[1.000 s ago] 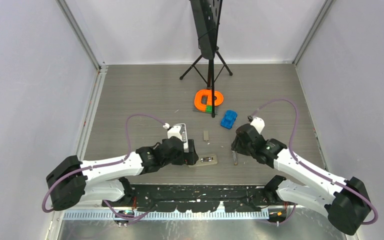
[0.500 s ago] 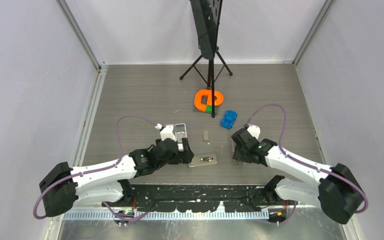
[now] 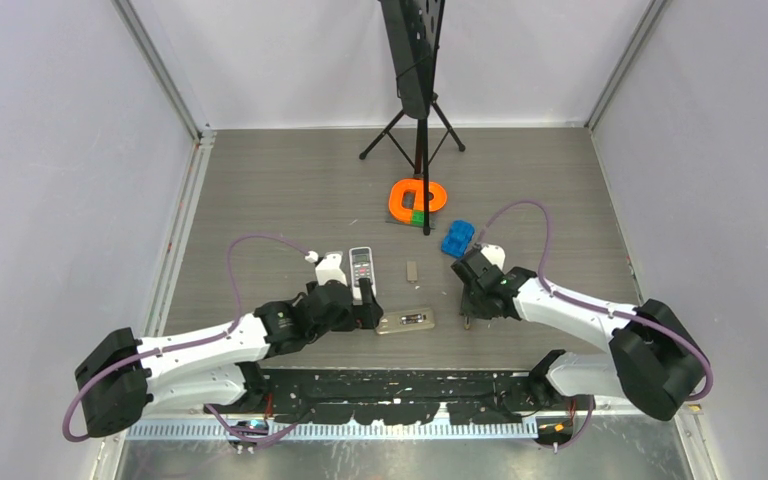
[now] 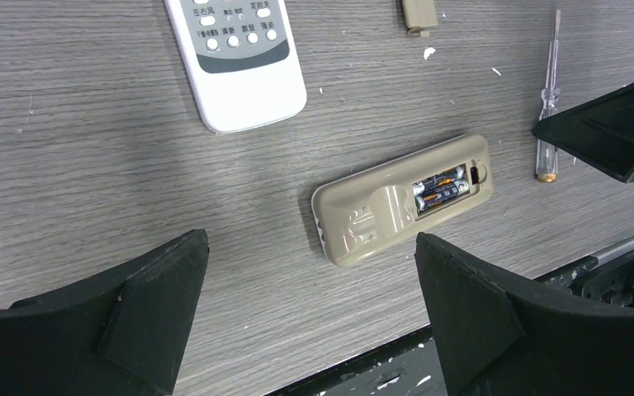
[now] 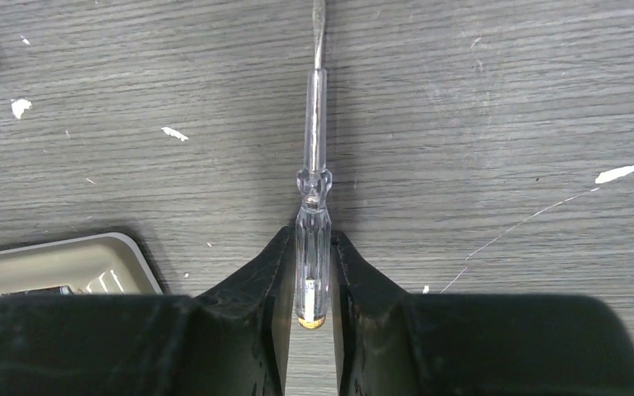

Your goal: Unload the batteries from the remote control

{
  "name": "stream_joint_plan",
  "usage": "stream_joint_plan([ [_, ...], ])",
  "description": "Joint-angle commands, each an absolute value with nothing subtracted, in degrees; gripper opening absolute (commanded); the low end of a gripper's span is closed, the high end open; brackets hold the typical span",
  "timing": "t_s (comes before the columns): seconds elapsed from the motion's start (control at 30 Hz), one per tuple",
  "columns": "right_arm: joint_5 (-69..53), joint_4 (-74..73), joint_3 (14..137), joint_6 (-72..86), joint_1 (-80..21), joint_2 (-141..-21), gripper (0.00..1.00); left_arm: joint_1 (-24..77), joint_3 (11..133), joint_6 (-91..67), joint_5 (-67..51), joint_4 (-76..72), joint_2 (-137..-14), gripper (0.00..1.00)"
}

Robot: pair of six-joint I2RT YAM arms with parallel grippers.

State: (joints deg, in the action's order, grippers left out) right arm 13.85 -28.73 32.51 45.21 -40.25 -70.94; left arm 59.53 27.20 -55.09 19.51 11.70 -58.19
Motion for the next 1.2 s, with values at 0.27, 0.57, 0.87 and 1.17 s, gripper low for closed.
stream_joint_plan([
  [0.27, 13.4, -29.8, 35.2, 41.2, -40.1, -68.5, 0.07, 59.5, 28.7, -54.3, 21.5, 13.4, -58.9, 1.0],
  [0.57, 2.6, -21.1, 31.3, 40.1, -40.2, -62.2, 0.02, 59.4, 29.4, -52.1, 20.1, 13.0, -58.8, 1.0],
  [0.87, -18.5, -5.4, 27.1, 35.6, -40.2, -60.5, 0.02, 50.4, 28.6, -44.6, 1.6, 4.3, -58.3, 1.0],
  [1.17, -34.8, 4.0, 28.3, 34.8, -40.2, -66.4, 0.02, 41.4, 28.2, -41.1, -19.8, -4.5, -59.4, 0.94],
])
